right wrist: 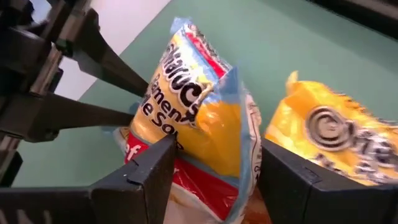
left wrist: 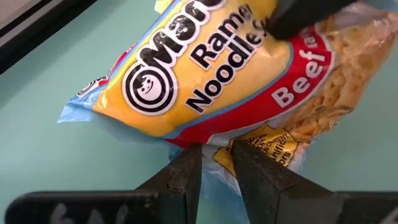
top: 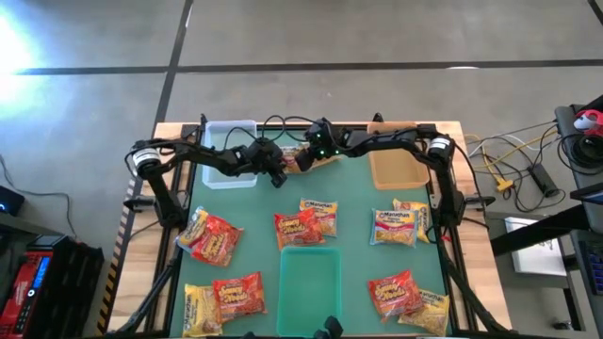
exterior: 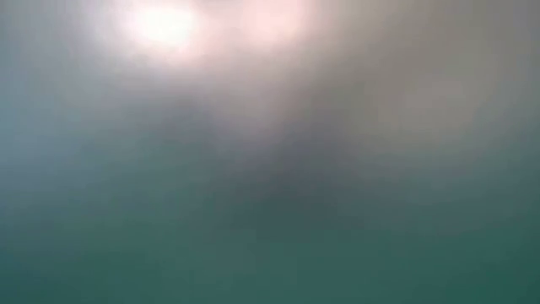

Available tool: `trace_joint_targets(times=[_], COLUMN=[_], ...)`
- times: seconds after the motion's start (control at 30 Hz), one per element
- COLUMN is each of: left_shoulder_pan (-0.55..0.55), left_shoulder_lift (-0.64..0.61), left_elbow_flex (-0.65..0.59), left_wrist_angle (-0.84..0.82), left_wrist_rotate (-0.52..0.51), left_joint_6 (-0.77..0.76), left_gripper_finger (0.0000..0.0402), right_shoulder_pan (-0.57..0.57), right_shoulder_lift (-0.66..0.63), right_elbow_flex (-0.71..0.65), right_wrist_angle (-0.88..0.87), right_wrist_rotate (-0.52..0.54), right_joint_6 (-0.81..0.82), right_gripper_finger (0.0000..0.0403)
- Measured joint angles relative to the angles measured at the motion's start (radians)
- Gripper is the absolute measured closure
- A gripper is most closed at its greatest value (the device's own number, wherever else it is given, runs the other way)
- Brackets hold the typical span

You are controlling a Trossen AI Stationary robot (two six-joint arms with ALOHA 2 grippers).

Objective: Sort Maruchan noodles
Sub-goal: Put the blue noodle pack into the yellow bin

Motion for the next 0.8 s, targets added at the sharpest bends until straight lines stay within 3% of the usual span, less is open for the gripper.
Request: trace_joint_targets(times=[0.5, 0.8], left_shoulder_pan=[0.0, -0.001], left_shoulder_lift=[-0.002, -0.026], left_elbow_flex=[0.0, -0.001], left_wrist_angle=[0.003, -0.004], left_wrist_rotate=[0.002, 0.008], left_joint_6=[-0.006, -0.018], left_gripper_finger=[0.0322, 0.0322], right_shoulder_pan=[0.017, 0.016], right_shoulder_lift=[0.028, 0.028], right_elbow_flex=[0.0, 0.0], right_wrist_angle=[0.085, 0.087], right_wrist_rotate=[-0.047, -0.046], right_joint_6=[-0.033, -0.028], right_gripper_finger=[0.0219, 0.0336])
